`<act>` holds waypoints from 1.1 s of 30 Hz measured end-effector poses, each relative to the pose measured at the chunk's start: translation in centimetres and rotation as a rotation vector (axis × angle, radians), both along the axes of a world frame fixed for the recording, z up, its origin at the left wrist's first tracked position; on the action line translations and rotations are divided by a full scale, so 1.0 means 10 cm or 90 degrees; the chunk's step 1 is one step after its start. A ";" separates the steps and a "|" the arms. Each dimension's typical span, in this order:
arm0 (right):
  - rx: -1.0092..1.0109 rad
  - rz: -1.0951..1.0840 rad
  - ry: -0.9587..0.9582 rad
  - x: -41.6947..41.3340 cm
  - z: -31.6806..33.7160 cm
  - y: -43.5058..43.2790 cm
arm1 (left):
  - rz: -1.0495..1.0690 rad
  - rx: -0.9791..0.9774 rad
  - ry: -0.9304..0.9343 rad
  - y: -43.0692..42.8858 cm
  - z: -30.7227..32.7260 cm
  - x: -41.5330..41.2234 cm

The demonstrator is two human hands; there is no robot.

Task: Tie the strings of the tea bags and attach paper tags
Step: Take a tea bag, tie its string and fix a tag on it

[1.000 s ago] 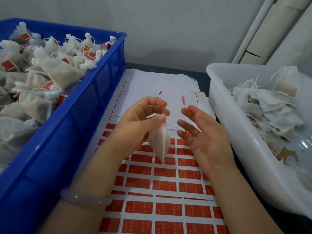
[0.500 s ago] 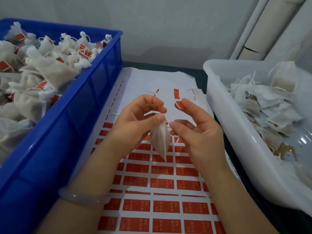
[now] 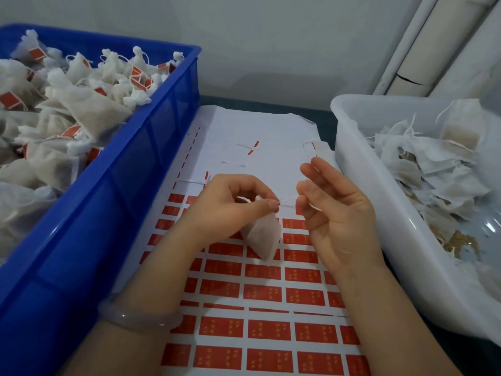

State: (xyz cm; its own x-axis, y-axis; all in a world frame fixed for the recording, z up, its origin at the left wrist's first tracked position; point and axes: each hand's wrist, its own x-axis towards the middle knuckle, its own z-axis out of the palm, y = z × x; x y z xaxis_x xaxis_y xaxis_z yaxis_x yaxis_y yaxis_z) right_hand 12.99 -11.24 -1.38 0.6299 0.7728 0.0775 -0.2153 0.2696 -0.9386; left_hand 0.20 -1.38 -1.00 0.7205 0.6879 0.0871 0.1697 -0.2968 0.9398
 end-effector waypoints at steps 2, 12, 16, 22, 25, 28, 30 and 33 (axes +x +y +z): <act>0.000 -0.008 0.004 0.02 0.00 0.00 | -0.002 0.000 0.007 0.01 0.00 -0.02; -0.015 -0.172 -0.120 0.05 0.09 -0.03 | 0.007 -0.072 -0.047 -0.04 0.06 0.00; -0.046 -0.209 -0.221 0.02 0.07 -0.06 | 0.067 -0.072 -0.017 -0.02 0.04 0.00; -0.054 -0.150 -0.188 0.02 0.09 -0.06 | 0.084 0.012 -0.058 -0.03 0.11 -0.04; -0.062 -0.135 -0.154 0.05 0.06 -0.04 | 0.067 0.010 -0.068 -0.04 0.16 -0.06; -0.062 -0.127 -0.145 0.07 0.03 -0.02 | 0.061 -0.006 -0.054 -0.05 0.19 -0.07; -0.067 -0.112 -0.141 0.07 0.01 -0.02 | 0.057 -0.022 -0.050 -0.06 0.19 -0.07; -0.076 -0.105 -0.141 0.07 0.00 -0.01 | 0.054 -0.030 -0.050 -0.06 0.21 -0.08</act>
